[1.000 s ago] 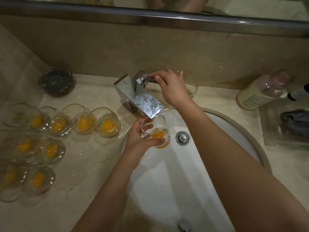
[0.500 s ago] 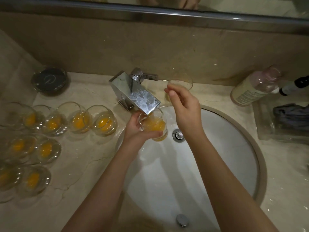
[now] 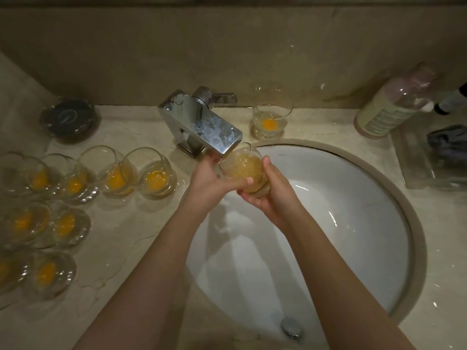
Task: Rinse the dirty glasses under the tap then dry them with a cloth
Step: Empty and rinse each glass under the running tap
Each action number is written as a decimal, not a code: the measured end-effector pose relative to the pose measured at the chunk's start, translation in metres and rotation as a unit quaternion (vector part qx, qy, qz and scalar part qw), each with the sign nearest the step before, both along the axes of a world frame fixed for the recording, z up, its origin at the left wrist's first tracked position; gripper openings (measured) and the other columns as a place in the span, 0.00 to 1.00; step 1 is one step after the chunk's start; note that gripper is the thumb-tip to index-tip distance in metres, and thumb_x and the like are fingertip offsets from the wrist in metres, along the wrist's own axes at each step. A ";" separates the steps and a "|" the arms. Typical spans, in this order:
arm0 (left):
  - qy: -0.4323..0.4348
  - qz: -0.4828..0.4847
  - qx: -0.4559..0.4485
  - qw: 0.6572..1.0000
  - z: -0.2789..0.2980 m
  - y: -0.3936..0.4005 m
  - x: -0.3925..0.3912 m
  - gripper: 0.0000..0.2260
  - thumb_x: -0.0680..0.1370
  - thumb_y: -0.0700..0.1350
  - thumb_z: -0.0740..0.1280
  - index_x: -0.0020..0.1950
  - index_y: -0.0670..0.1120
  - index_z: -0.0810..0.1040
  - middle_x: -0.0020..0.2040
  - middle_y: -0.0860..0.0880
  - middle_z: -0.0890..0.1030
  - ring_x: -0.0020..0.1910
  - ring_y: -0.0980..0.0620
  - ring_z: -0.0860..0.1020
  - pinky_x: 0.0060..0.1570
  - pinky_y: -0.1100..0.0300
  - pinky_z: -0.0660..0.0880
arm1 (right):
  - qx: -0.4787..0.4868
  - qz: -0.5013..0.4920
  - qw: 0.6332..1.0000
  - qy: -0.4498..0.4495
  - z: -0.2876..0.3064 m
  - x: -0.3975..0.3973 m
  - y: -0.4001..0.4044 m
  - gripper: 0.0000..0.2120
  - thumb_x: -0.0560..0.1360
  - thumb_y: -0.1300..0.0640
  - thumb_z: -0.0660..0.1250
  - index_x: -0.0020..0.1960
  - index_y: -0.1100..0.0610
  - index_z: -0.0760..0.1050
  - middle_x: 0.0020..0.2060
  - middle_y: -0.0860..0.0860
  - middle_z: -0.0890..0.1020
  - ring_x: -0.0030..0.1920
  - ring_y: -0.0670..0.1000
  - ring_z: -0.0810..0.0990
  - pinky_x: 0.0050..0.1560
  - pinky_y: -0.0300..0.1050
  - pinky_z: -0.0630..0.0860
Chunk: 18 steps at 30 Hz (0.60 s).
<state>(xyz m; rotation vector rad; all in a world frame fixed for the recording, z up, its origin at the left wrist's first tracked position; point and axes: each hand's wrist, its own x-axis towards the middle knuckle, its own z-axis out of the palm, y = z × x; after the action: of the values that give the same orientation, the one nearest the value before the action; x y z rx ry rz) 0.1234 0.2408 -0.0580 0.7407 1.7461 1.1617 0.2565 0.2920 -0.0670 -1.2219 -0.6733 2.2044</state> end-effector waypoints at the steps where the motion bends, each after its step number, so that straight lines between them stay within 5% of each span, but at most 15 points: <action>1: 0.064 -0.007 -0.004 0.998 0.001 -0.001 -0.002 0.39 0.54 0.51 0.81 0.64 0.49 0.74 0.60 0.50 0.80 0.59 0.51 0.79 0.60 0.51 0.76 | 0.018 -0.012 1.000 -0.013 -0.002 0.002 0.000 0.13 0.81 0.48 0.61 0.59 0.54 0.75 0.58 0.55 0.81 0.55 0.53 0.83 0.47 0.49 0.81; 3: 0.130 -0.042 0.002 0.991 0.003 -0.005 -0.002 0.32 0.57 0.51 0.79 0.60 0.50 0.78 0.57 0.54 0.80 0.56 0.55 0.78 0.54 0.58 0.76 | 0.057 -0.014 0.998 -0.033 -0.006 0.007 0.000 0.11 0.78 0.51 0.65 0.58 0.55 0.75 0.58 0.55 0.79 0.56 0.55 0.82 0.45 0.48 0.82; 8: -0.012 -0.158 -0.056 0.986 0.015 -0.003 0.001 0.08 0.76 0.46 0.71 0.55 0.51 0.81 0.52 0.53 0.85 0.48 0.61 0.82 0.33 0.64 0.76 | 0.142 0.021 0.988 -0.053 -0.007 0.003 0.000 0.14 0.79 0.50 0.63 0.60 0.58 0.75 0.59 0.56 0.80 0.58 0.56 0.81 0.44 0.49 0.82; 14: -0.208 -0.071 -0.061 0.974 0.014 0.006 -0.005 0.04 0.78 0.41 0.67 0.48 0.45 0.81 0.38 0.51 0.86 0.38 0.56 0.85 0.23 0.72 0.68 | 0.223 0.044 0.971 -0.076 -0.012 0.010 0.008 0.15 0.74 0.59 0.71 0.60 0.57 0.77 0.46 0.45 0.84 0.46 0.52 0.85 0.52 0.53 0.81; 18: -0.236 -0.043 -0.032 0.970 0.008 0.006 -0.003 0.05 0.77 0.37 0.68 0.51 0.43 0.79 0.40 0.51 0.86 0.38 0.56 0.85 0.21 0.72 0.65 | 0.173 0.108 0.974 -0.100 -0.010 0.005 0.016 0.17 0.78 0.44 0.63 0.61 0.52 0.78 0.52 0.52 0.84 0.47 0.51 0.85 0.37 0.41 0.81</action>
<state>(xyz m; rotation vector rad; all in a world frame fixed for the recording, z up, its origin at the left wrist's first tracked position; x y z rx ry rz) 0.1200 0.2468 -0.0496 0.4483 1.3322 1.1074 0.2618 0.3079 -0.0771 -1.2405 -1.2670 2.0290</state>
